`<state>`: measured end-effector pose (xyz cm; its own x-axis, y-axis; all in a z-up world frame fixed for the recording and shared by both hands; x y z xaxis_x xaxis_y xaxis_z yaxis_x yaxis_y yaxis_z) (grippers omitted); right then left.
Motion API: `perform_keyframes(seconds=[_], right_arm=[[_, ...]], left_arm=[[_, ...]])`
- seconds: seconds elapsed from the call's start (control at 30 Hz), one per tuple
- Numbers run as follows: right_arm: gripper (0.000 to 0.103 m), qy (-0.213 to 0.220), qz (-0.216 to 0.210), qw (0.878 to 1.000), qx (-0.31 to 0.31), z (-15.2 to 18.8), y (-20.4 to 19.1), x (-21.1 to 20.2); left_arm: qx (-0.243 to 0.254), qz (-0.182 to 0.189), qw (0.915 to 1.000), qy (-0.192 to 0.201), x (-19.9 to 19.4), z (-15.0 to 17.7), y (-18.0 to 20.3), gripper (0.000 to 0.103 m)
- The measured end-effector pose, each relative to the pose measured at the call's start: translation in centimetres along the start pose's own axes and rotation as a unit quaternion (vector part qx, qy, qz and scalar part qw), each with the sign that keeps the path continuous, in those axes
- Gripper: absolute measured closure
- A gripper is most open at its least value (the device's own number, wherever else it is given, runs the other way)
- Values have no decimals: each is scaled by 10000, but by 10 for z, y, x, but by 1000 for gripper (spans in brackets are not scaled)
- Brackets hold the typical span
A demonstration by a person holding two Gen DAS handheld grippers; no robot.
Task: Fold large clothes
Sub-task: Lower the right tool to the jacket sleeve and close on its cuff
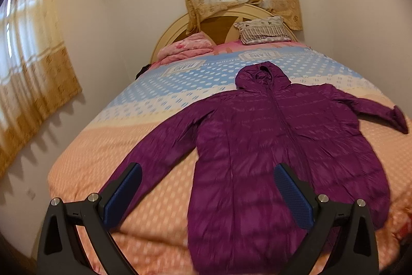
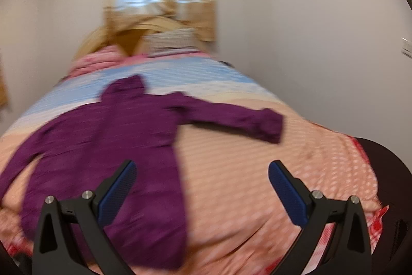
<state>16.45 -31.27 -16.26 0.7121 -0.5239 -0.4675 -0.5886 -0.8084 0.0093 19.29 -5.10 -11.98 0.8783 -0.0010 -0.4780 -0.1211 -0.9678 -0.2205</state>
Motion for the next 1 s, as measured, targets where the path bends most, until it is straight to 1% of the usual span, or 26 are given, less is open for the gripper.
perform_keyframes(seconds=[0.07, 0.13, 0.23, 0.3, 0.4, 0.47, 0.53, 0.6, 0.67, 0.73, 0.77, 0.83, 0.93, 1.0], right_arm=[[0, -164, 261, 9993, 191, -12, 25, 37], [0, -283, 552, 9978, 226, -26, 43, 71], [0, -389, 918, 9949, 127, -43, 56, 107], [0, -496, 1145, 9922, 58, -51, 64, 133], [1, -753, 1210, 9898, -10, -54, 65, 163], [6, -953, 1226, 9879, -38, -52, 67, 182], [9, -1148, 1223, 9858, -88, -47, 73, 198], [22, -1372, 1169, 9835, -134, -39, 80, 209], [53, -1517, 916, 9842, 16, -31, 88, 218], [65, -1552, 743, 9849, 170, -28, 94, 219], [75, -1485, 701, 9863, 177, -31, 97, 217], [84, -1353, 679, 9884, 145, -38, 96, 212], [88, -1045, 523, 9931, 83, -61, 82, 205], [88, -822, 384, 9959, -29, -79, 66, 197]], left_arm=[[71, -26, 10000, -41, 31, -9, 8, 1], [109, -118, 9999, -53, 63, -20, 14, 1], [213, -219, 9994, -176, 107, -35, 23, 1], [261, -381, 9987, -217, 134, -44, 24, 1], [202, -469, 9980, -377, 172, -52, 25, 1], [197, -593, 9969, -472, 195, -54, 24, 1], [175, -624, 9963, -566, 211, -52, 25, 1], [176, -608, 9957, -675, 225, -48, 27, 1], [216, -590, 9954, -717, 232, -45, 29, 1], [260, -580, 9952, -740, 241, -43, 31, 1], [264, -569, 9952, -755, 244, -41, 32, 1], [252, -542, 9951, -788, 249, -40, 32, 1], [199, -496, 9956, -771, 251, -42, 31, 1], [158, -466, 9961, -737, 250, -44, 29, 1]])
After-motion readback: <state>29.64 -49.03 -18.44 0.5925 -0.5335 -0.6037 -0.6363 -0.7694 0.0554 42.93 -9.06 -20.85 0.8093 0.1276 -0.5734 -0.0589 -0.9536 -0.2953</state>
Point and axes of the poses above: each gripper's, at about its wrist camera, not at the fingertips, and x roughly the way its jaws point, y to its right, z to its underside, the point moved 6 cm from there along x, roughly the way its jaws point, and after that the axes turned 3 degrees about y, right-handed, at the moved point
